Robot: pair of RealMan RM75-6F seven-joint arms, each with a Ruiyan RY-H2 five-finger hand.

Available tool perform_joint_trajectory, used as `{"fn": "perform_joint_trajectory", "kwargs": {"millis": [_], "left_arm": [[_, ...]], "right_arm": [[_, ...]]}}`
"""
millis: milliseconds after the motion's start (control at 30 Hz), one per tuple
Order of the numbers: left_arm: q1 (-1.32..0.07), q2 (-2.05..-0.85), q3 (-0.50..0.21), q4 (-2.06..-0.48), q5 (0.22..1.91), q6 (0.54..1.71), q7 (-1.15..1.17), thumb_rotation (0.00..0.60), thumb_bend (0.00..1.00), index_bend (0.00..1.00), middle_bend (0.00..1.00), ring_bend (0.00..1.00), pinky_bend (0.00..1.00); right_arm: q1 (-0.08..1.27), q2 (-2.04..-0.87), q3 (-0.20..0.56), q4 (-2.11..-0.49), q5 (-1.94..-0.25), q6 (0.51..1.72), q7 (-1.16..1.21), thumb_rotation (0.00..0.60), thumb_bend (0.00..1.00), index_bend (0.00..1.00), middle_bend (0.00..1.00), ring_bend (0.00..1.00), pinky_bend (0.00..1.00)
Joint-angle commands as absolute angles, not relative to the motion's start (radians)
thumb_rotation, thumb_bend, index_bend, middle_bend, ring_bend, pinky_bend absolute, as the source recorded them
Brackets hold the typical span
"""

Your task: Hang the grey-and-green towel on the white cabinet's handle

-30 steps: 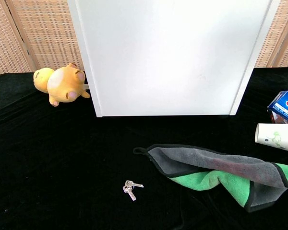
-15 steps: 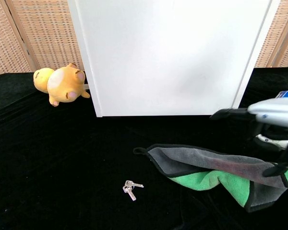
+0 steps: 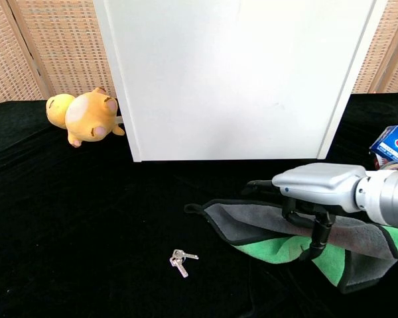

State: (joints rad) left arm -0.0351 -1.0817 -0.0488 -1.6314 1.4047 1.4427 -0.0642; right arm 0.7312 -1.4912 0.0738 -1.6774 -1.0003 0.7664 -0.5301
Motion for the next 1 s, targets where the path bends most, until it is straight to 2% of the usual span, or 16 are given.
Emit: {"fn": "perform_joint_trajectory", "kwargs": {"millis": [33,333,467,533,633,800,1000], "left_arm": [[-0.036,-1.081,-0.048,-1.63,1.405,1.441,-0.067,0.6,0.0,0.0,0.0,0.0,0.0],[-0.033,-1.081,-0.045,-1.63,1.413,1.449,-0.069,0.6,0.0,0.0,0.0,0.0,0.0],[-0.034,-1.082,-0.044,-1.63,1.414,1.448,-0.067,0.6,0.0,0.0,0.0,0.0,0.0],[-0.034,-1.082,-0.043,-1.63,1.414,1.448,-0.068,0.6,0.0,0.0,0.0,0.0,0.0],[-0.034,-1.082,-0.043,-1.63,1.414,1.449,-0.068,0.6,0.0,0.0,0.0,0.0,0.0],[-0.034,-1.082,-0.043,-1.63,1.415,1.448,-0.071,0.6,0.0,0.0,0.0,0.0,0.0],[-0.034,-1.081,-0.044,-1.626,1.418,1.451,-0.081,0.6,0.0,0.0,0.0,0.0,0.0]], "right_arm": [[0.752,-1.521,0.059,-1.663,-0.947,0.788,-0.578,0.6,0.0,0.0,0.91,0.92,0.92],[0.768,-1.588,0.017,-1.611,-0.882,0.858,-0.658,0.6,0.01,0.0,0.91,0.92,0.92],[0.764,-1.602,0.003,-1.588,-0.895,0.874,-0.655,0.6,0.06,0.01,0.91,0.92,0.92],[0.762,-1.608,-0.001,-1.579,-0.902,0.877,-0.651,0.6,0.09,0.04,0.91,0.92,0.92],[0.757,-1.619,-0.003,-1.565,-0.912,0.881,-0.633,0.6,0.22,0.15,0.92,0.93,0.92],[0.75,-1.627,-0.001,-1.552,-0.935,0.884,-0.601,0.6,0.49,0.35,0.93,0.93,0.92],[0.732,-1.638,0.009,-1.535,-0.996,0.903,-0.533,0.6,0.67,0.54,0.95,0.95,0.93]]}}
